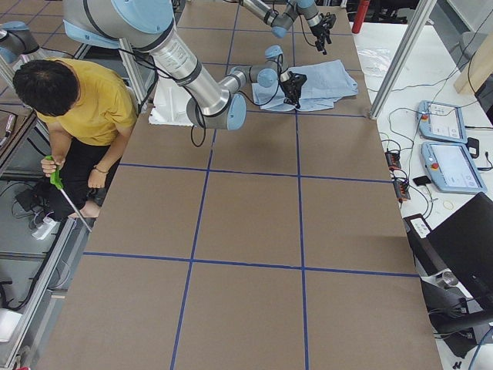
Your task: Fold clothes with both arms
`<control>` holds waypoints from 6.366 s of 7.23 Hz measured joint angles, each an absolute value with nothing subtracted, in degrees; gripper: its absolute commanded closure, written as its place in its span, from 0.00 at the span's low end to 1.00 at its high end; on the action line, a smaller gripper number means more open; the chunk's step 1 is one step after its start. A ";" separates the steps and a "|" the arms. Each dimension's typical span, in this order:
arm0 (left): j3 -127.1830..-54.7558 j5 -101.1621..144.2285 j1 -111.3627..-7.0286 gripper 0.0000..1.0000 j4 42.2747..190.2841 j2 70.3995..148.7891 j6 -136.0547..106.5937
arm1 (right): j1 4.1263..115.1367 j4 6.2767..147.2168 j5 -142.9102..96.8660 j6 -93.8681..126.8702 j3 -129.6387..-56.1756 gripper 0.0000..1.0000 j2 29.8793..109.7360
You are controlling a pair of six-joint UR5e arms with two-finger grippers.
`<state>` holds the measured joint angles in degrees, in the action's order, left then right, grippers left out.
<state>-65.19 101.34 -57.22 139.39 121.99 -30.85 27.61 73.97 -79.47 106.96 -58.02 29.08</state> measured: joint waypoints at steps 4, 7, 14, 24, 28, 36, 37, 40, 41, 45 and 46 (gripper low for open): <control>-65.89 101.34 -57.09 0.00 139.39 121.81 -30.93 | 26.82 85.17 -79.57 106.41 -86.93 1.00 46.71; -68.06 101.34 -56.82 0.00 139.39 119.97 -30.94 | 26.03 85.83 -78.73 104.41 -95.87 0.00 56.71; -68.68 101.34 -56.78 0.00 139.40 119.02 -30.93 | 21.59 89.05 -79.88 73.64 -90.19 0.00 47.56; -69.52 101.34 -56.76 0.00 139.44 117.65 -30.94 | 21.51 99.79 -78.53 58.36 -85.79 0.00 45.73; -69.89 101.34 -56.55 0.00 139.48 117.71 -30.94 | 26.74 101.02 -78.82 50.47 -98.58 0.00 59.31; -101.17 105.77 -38.22 0.00 128.63 107.31 -65.95 | 27.62 75.75 -89.62 78.58 -112.03 0.00 69.15; -105.58 101.31 -31.58 0.00 121.80 107.34 -71.49 | 27.37 75.03 -89.35 79.25 -112.34 0.00 69.58; -107.45 94.58 -20.55 0.05 109.92 110.38 -76.86 | 26.92 74.79 -88.98 79.53 -112.34 0.00 69.78; -106.72 93.71 -19.46 0.17 108.91 110.76 -77.02 | 26.73 74.79 -88.76 79.54 -112.25 0.00 69.78; -105.54 93.17 -18.62 0.30 108.45 110.94 -77.00 | 26.18 74.89 -88.51 79.51 -111.97 0.00 69.78; -105.59 93.17 -18.21 0.40 108.46 110.97 -76.99 | 26.15 74.96 -88.51 79.50 -111.93 0.00 69.78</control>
<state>-105.59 93.17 -18.21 108.46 110.97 -76.99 26.15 74.96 -88.51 79.50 -111.93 69.78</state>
